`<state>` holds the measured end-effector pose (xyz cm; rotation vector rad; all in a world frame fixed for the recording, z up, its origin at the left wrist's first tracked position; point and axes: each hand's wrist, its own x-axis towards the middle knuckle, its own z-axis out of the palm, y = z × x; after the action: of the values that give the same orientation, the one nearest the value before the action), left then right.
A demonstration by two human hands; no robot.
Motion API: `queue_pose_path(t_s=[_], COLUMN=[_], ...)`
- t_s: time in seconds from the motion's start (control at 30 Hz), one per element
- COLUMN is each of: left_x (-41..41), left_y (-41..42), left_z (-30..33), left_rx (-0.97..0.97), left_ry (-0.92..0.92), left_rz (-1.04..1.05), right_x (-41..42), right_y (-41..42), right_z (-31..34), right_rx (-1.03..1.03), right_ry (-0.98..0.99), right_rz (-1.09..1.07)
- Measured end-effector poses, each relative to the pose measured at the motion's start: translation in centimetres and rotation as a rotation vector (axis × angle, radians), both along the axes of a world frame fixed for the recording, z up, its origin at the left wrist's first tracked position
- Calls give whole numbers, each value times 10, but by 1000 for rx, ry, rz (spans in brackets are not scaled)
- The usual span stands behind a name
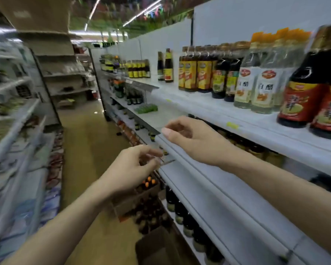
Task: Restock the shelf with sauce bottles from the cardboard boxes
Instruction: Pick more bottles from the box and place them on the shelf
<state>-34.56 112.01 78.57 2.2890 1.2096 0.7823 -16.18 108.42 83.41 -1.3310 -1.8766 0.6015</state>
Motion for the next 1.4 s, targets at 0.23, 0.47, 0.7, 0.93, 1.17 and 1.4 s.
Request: queue_pose_path(t_s=[0.23,0.47,0.7,0.93,1.17,1.4], left_x=[-137,-219,-288,-321,-315,-281], left_y=[71,159,301,426,542,698], left_z=[-39,-85,-95,-111,-148,-222], left_rx=[-79,-125,-141,-295,-318,-457], left_ry=[90,9,-7,-61,-128,-1], left_rz=[107,220,352,385,349,44], right_x=[-117,-190,-270,-309,-281,-243], right_y=[93,211,372,514,610,694], right_z=[-40,-68,-87,-97,-142,-204], right_rx=[-114,-224,-230,-274,-414,-530], right_ry=[-8,-105,-127,-102,-121,-102], right_rz=[96,177,288,303,164,-125])
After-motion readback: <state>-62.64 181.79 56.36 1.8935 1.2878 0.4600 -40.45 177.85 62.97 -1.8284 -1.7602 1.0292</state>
